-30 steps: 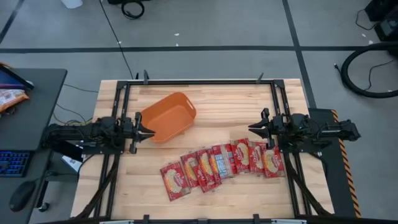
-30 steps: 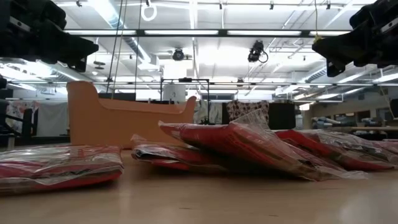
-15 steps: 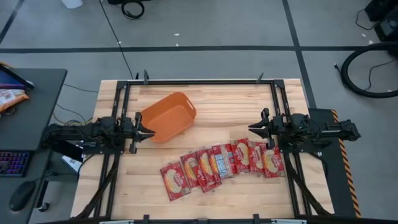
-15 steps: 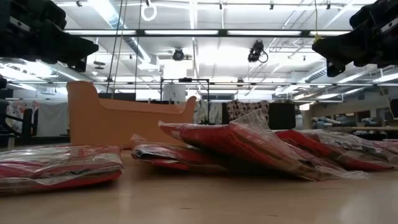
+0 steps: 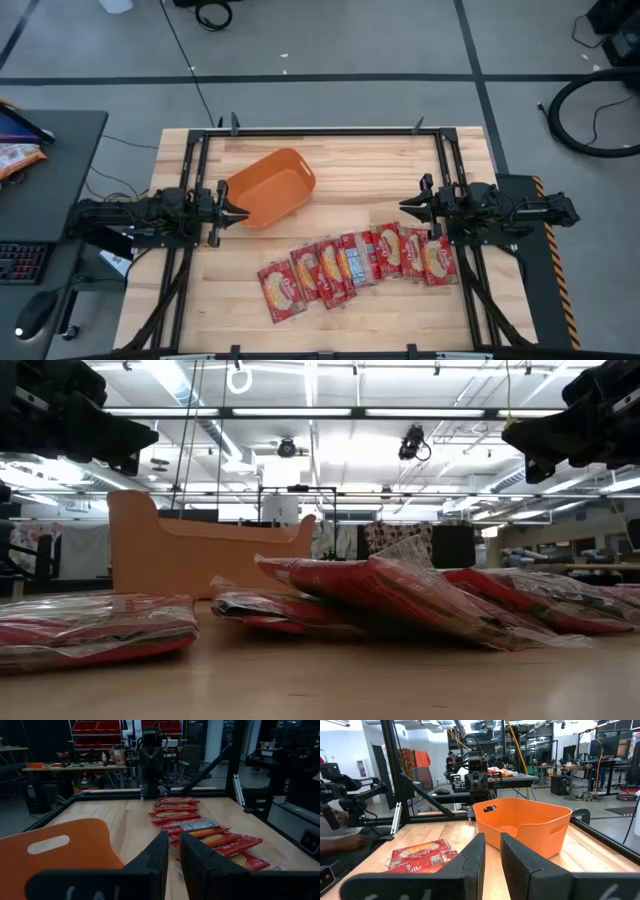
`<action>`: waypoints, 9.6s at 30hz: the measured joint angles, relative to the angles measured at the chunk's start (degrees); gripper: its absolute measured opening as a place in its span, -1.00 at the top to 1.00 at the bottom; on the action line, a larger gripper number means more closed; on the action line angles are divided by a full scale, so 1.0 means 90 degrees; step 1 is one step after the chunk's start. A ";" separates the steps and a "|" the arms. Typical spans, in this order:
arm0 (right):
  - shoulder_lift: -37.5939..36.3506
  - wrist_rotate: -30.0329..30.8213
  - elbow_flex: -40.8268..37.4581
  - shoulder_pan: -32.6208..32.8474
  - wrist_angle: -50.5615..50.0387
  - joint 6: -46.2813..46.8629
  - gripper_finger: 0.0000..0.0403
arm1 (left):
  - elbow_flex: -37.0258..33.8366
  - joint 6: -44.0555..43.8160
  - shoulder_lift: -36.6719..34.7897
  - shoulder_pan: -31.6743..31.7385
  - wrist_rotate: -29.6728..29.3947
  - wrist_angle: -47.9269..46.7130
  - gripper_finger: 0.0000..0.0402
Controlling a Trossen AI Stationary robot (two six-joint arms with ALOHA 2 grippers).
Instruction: Sort popcorn bags into baskets
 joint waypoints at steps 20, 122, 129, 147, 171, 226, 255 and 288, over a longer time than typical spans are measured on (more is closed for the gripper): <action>0.0002 0.0001 0.0001 0.0001 -0.0001 0.0000 0.67 | 0.0000 -0.1455 0.0001 0.0002 0.0009 0.0126 0.74; -0.0003 0.0002 0.0003 0.0000 0.0242 -0.0001 0.67 | 0.6431 0.3642 1.1846 -0.3014 -0.3676 -0.0709 0.49; -0.0002 -0.0001 0.0003 0.0000 0.0231 0.0000 0.67 | 0.6841 0.2906 1.1703 -0.3056 -0.3728 -0.1906 0.92; 0.0002 -0.0003 0.0001 0.0002 0.0263 0.0000 0.67 | 0.8225 -0.2070 0.9608 -0.2960 -0.3590 -0.6086 0.89; 0.0000 -0.0001 0.0001 0.0000 0.0272 -0.0002 0.67 | 0.8221 -0.6297 0.9971 -0.1795 -0.3552 -0.7997 0.88; 0.0002 -0.0001 0.0001 0.0000 0.0266 0.0000 0.67 | 0.9203 -0.4103 1.0838 -0.1462 -0.3548 -0.6662 0.15; 0.0002 -0.0001 -0.0001 0.0002 0.0270 0.0000 0.67 | 0.8719 0.0207 1.2521 -0.2699 -0.3437 -0.3505 0.14; 0.0000 0.0001 -0.0001 0.0001 0.0270 0.0000 0.67 | 0.8714 0.2207 1.3090 -0.2600 -0.3674 -0.2916 0.95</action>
